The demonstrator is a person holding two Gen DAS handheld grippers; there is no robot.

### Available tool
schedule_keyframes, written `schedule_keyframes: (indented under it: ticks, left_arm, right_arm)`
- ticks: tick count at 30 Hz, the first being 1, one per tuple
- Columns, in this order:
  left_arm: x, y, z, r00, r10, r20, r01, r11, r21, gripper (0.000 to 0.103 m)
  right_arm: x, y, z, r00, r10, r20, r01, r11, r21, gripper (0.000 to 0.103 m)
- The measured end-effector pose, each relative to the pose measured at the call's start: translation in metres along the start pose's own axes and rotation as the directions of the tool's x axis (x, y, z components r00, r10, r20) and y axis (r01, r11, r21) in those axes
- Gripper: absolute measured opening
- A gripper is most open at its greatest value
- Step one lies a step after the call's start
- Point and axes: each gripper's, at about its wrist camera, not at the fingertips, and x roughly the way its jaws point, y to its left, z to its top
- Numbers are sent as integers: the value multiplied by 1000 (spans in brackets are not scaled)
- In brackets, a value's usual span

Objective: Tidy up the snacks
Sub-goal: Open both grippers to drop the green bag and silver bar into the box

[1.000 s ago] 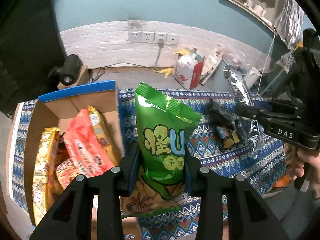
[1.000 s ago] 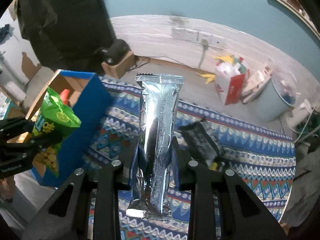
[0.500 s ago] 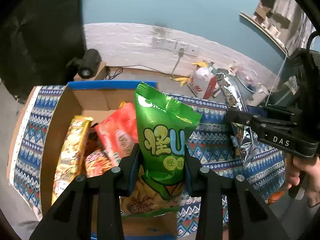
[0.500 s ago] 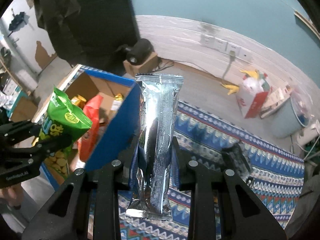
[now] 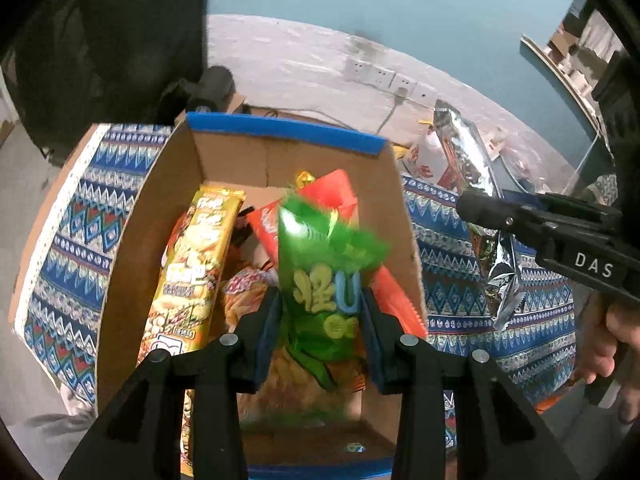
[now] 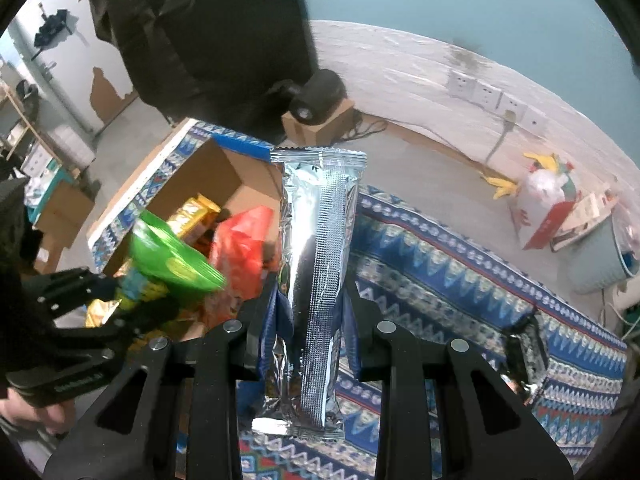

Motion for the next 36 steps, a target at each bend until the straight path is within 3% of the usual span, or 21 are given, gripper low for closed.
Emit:
schedule_keyframes:
  ticks: [2, 4, 15, 25, 26, 28, 30, 36]
  left_arm:
    - [1, 7, 0, 1000, 6, -17, -7, 1000, -30, 58]
    - [-1, 14, 0, 1000, 24, -9, -24, 998, -52, 64]
    - [-15, 48, 4, 997, 77, 23, -73, 988, -138, 66]
    - [-18, 58, 6, 989, 144, 33, -138, 980, -145, 70]
    - [-18, 57, 6, 989, 142, 33, -136, 980, -144, 70]
    - [-17, 53, 7, 989, 143, 29, -137, 981, -135, 70]
    - [-15, 47, 8, 990, 136, 24, -132, 983, -125, 70]
    - [-10, 22, 12, 992, 122, 20, -120, 990, -76, 70]
  right_arm:
    - [5, 7, 5, 1000, 9, -5, -10, 1000, -7, 27]
    - [9, 16, 9, 1000, 19, -8, -19, 1000, -15, 27]
    - [42, 48, 27, 996, 74, -56, -77, 996, -37, 27]
    - [61, 57, 32, 993, 87, -85, -91, 995, -42, 28]
    - [60, 57, 32, 993, 89, -82, -93, 995, -45, 30]
    - [55, 56, 32, 994, 82, -73, -86, 995, -50, 51]
    - [48, 53, 29, 996, 63, -56, -66, 996, -57, 61]
    - [28, 35, 16, 1000, -9, -29, 6, 996, -88, 71]
